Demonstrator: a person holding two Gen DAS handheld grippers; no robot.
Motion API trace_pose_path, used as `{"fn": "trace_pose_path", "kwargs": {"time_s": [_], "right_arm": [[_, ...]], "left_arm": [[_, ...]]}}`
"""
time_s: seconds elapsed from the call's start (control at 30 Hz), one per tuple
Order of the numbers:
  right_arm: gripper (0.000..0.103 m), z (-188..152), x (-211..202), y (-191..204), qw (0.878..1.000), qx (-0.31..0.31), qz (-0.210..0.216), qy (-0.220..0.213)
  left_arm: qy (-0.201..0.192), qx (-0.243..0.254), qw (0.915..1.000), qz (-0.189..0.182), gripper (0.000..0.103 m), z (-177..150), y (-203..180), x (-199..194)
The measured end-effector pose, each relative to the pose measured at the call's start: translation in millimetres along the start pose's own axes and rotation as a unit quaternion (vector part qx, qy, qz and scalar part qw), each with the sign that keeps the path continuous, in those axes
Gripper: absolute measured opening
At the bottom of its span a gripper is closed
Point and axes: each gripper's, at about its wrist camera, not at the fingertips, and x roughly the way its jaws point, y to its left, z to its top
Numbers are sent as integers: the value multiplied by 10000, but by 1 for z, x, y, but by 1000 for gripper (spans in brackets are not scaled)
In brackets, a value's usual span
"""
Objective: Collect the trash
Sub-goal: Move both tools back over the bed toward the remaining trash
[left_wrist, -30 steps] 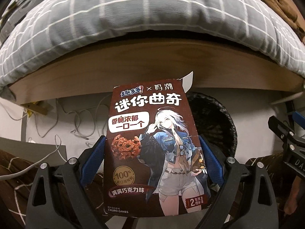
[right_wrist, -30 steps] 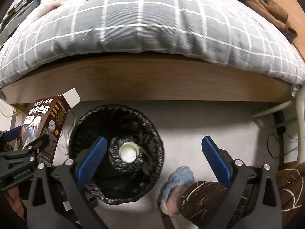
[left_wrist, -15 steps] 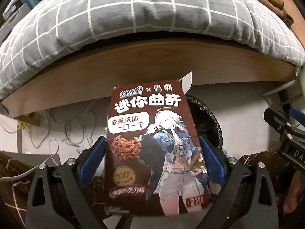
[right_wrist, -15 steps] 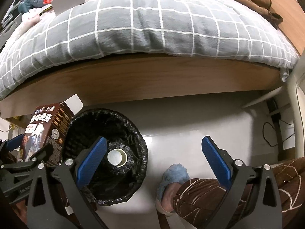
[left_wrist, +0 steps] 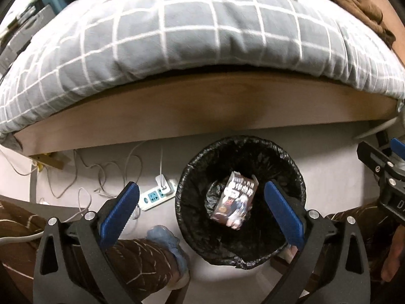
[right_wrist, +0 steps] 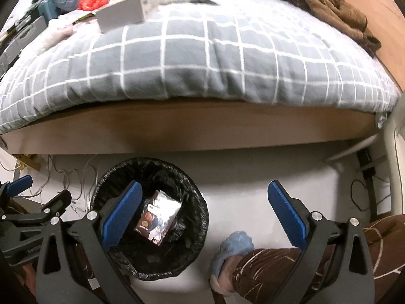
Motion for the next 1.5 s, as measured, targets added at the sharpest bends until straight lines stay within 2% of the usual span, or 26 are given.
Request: {"fn": "trace_pose_path", "kwargs": {"time_s": [0.5,0.93,1.5], "right_arm": [[96,30,-44,30,9979,-188,164,-606],[96,55,-61,35,9957,-248,205,-874],[96,109,-67,51,9925,-331,369,-1113]], "left_arm": [[-731,-100,9972,135,97,23,25,-59],[-906,-349,9951,174,97,43,50,-77],[-1099,-594,9920,192,97,100,81,-87]]}}
